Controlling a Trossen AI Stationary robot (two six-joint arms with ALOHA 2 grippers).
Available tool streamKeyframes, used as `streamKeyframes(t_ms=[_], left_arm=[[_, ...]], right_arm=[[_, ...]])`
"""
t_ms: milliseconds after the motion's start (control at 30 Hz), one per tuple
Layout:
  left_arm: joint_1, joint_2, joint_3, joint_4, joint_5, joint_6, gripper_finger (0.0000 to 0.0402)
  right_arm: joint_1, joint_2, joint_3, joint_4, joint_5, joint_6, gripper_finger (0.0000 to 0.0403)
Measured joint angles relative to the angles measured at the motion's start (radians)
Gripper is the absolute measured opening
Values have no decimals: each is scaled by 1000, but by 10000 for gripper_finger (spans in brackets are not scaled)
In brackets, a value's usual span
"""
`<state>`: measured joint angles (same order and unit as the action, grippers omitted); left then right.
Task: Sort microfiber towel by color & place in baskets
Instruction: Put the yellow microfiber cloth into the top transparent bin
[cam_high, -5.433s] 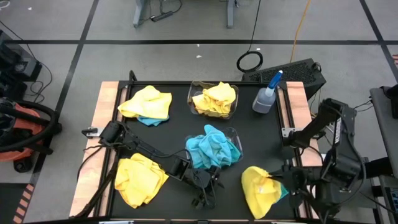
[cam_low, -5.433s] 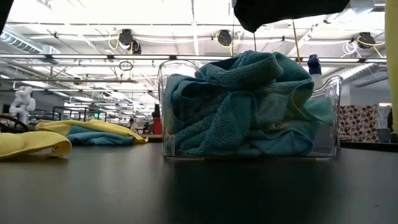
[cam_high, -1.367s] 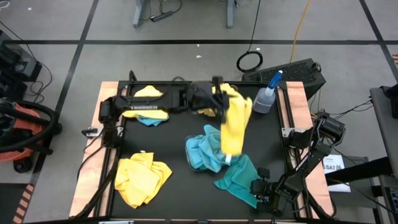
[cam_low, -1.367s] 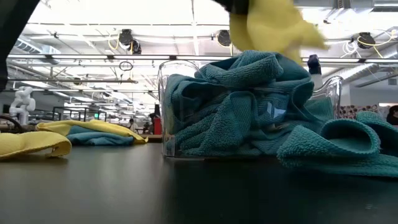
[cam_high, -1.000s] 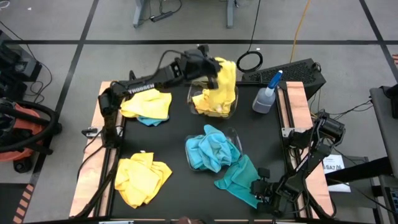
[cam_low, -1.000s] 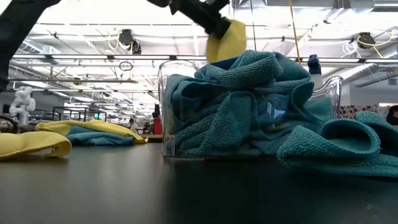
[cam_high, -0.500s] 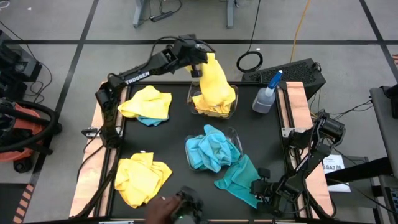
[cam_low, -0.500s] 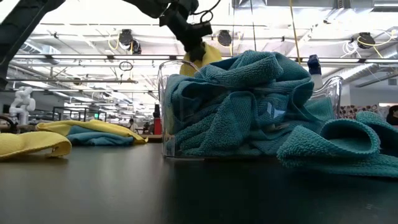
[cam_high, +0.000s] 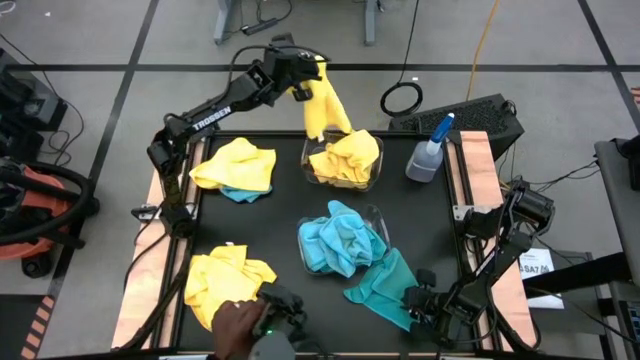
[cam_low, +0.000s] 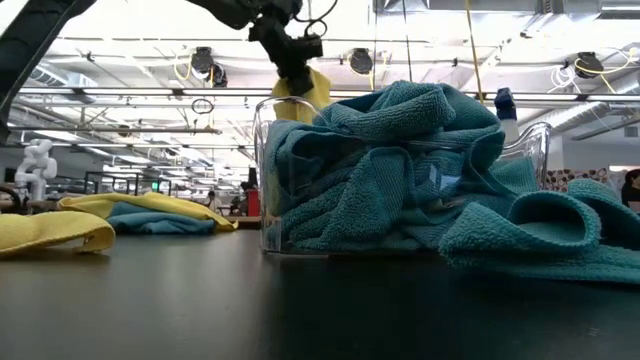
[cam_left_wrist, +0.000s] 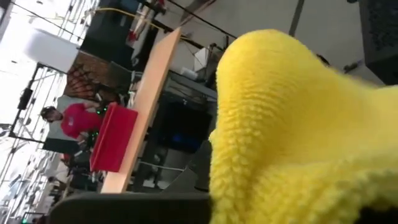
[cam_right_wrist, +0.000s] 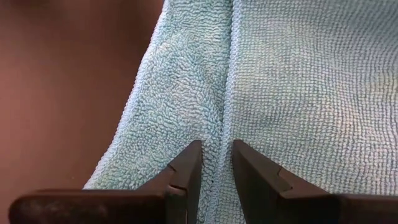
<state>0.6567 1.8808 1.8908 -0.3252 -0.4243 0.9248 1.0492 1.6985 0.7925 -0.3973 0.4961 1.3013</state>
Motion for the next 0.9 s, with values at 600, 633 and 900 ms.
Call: streamKeyframes(t_ms=[600,633,900], left_arm=[[-80,-44,-1,-417,408,-1,4],[-94,-37,-1,-397,427,-2,4],[-191,36,0,-194,528,-15,4]], right_arm=[[-18,0,-1,-7,29,23,84],[-21,0,-1,-6,29,23,84],[-23,0,-1,-1,29,41,84]])
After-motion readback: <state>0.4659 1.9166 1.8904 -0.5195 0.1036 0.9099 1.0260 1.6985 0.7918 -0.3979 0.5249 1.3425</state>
